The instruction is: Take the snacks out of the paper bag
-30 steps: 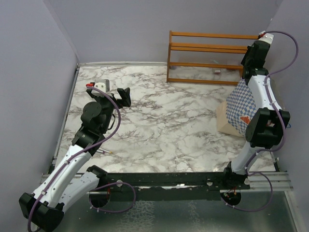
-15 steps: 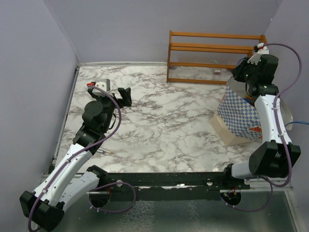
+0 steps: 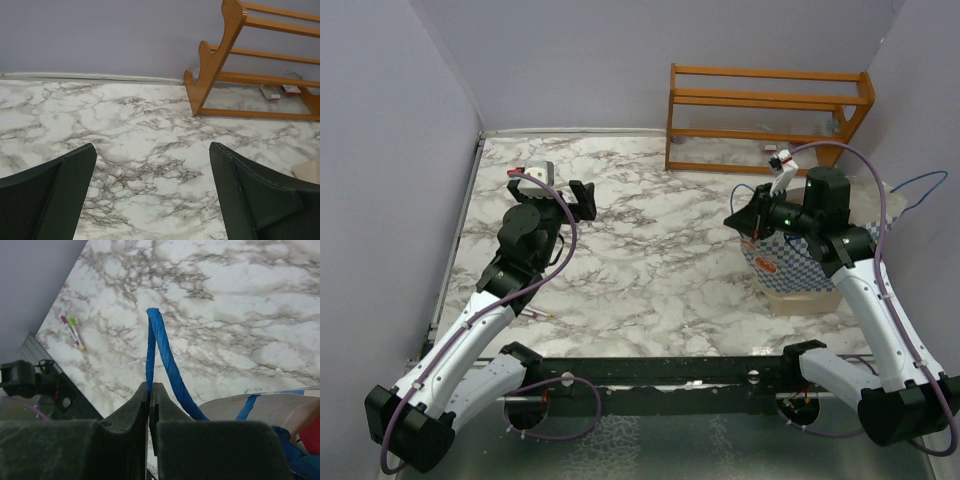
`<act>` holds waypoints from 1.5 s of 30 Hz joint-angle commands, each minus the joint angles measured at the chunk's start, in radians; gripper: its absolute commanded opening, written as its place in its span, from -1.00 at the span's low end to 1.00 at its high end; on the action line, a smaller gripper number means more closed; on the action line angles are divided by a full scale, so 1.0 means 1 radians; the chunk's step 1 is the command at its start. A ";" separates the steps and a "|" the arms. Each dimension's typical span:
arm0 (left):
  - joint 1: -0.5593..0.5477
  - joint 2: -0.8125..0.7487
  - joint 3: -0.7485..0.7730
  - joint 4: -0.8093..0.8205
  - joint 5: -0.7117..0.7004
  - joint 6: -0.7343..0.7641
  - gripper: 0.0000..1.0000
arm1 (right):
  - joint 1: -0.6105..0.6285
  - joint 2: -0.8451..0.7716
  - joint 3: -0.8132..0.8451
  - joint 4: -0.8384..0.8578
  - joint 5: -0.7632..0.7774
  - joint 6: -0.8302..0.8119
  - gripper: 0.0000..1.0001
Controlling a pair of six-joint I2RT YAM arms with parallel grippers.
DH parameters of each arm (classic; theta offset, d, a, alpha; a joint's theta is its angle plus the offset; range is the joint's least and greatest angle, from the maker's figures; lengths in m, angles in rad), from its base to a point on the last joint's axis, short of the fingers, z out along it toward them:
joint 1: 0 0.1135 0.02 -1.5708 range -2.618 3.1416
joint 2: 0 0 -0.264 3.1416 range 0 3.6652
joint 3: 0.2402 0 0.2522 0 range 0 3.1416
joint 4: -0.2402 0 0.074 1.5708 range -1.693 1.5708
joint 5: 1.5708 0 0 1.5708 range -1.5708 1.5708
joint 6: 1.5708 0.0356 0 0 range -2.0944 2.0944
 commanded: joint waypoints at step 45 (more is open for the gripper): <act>-0.007 0.032 0.025 -0.037 -0.047 0.024 0.97 | 0.343 -0.143 0.497 -0.413 1.285 -0.066 0.94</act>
